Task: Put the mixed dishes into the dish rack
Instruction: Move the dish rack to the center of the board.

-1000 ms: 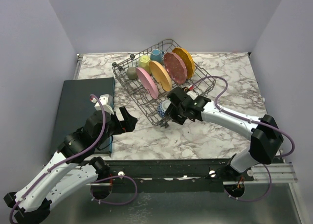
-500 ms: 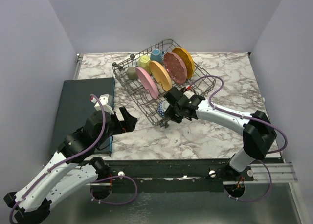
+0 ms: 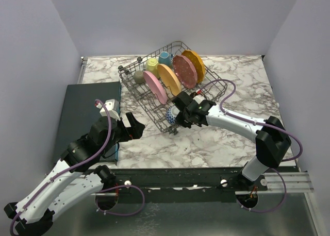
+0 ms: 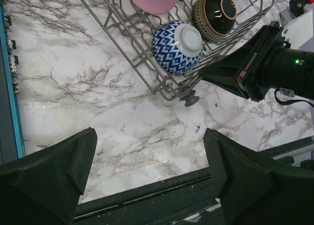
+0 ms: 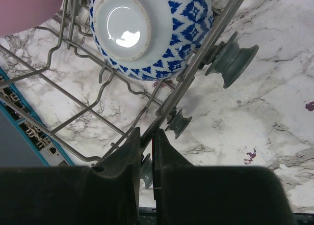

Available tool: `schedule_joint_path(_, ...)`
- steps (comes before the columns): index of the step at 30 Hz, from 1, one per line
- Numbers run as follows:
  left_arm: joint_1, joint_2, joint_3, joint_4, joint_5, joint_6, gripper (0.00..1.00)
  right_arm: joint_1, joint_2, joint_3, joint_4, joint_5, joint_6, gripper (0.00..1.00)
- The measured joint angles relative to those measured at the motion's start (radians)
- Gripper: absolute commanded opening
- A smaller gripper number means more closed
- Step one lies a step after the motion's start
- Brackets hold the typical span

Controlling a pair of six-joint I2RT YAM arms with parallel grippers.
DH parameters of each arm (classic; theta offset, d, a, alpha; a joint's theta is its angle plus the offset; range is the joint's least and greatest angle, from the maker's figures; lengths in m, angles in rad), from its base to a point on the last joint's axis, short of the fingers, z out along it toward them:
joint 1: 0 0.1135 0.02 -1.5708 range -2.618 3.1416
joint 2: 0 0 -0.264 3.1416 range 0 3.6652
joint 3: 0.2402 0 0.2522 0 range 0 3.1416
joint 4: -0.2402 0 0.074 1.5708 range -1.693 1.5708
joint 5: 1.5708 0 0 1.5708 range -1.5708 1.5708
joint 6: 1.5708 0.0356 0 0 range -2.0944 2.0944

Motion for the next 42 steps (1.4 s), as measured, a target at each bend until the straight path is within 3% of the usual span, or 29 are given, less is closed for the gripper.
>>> schedule_joint_path(8, 0.0, 0.007, 0.0, 0.0, 0.0, 0.0, 0.99, 0.0, 0.0, 0.0, -0.002, 0.002, 0.001, 0.0)
schedule_joint_path(42, 0.0, 0.014, 0.0, 0.0, 0.0, 0.0, 0.99, -0.026, -0.04, -0.044, 0.013, -0.003, -0.038, 0.0)
